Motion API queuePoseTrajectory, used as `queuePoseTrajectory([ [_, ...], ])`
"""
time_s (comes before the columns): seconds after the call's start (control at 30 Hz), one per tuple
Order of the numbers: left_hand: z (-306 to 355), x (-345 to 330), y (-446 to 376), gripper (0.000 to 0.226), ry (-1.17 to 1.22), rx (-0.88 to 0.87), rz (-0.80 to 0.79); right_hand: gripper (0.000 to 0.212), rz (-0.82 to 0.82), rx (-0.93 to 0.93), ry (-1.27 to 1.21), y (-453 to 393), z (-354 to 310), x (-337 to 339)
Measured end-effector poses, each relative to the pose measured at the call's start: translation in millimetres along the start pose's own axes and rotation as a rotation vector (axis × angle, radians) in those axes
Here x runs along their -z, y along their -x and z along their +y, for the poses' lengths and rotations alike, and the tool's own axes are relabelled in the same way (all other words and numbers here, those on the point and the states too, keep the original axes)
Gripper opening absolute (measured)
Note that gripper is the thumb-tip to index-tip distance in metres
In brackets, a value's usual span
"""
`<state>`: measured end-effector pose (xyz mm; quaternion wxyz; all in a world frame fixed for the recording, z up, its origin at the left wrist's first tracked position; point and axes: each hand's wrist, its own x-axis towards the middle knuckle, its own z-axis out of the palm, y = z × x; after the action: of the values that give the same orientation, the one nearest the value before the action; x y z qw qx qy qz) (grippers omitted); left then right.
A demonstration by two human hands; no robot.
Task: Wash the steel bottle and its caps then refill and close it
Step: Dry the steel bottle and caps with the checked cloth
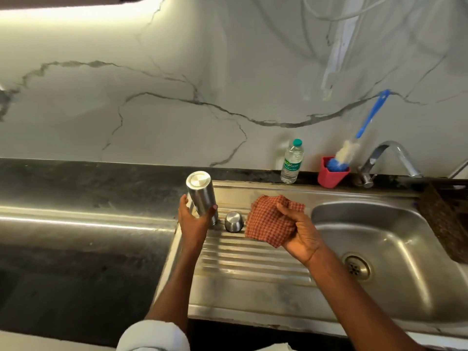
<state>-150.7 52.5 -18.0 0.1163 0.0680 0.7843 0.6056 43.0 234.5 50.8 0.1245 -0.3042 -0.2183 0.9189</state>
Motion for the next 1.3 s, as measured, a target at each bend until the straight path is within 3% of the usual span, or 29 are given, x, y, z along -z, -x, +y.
queuePoseTrajectory([
  [0.1, 11, -1, -17, 0.085, 0.016, -0.053, -0.026, 0.05, 0.029, -0.003, -0.011, -2, 7, -8],
  [0.23, 19, 0, -21, 0.068, -0.008, -0.1, -0.018, 0.024, 0.034, 0.025, 0.008, 0, 11, -15],
  [0.53, 91, 0, 13, 0.077, -0.001, -0.38, 0.068, 0.032, 0.123, 0.154, 0.133, 17, -9, -3],
  [0.77, 173, -61, 76, 0.074, 0.113, -0.472, -0.082, 0.034, 0.338, 0.387, 0.157, 46, -60, 43],
  [0.97, 202, -153, 136, 0.067, 0.139, -0.535, -0.237, 0.027, 0.537, 0.532, 0.164, 81, -110, 106],
  [1.03, 188, -190, 153, 0.069, 0.11, -0.521, -0.265, 0.026, 0.601, 0.53, 0.153, 87, -127, 128],
  [1.17, 132, -255, 177, 0.073, -0.001, -0.281, -0.333, 0.017, 0.611, 0.488, 0.213, 97, -152, 161],
  [1.3, 117, -293, 186, 0.075, -0.001, -0.272, -0.331, 0.016, 0.564, 0.503, 0.292, 106, -174, 178],
])
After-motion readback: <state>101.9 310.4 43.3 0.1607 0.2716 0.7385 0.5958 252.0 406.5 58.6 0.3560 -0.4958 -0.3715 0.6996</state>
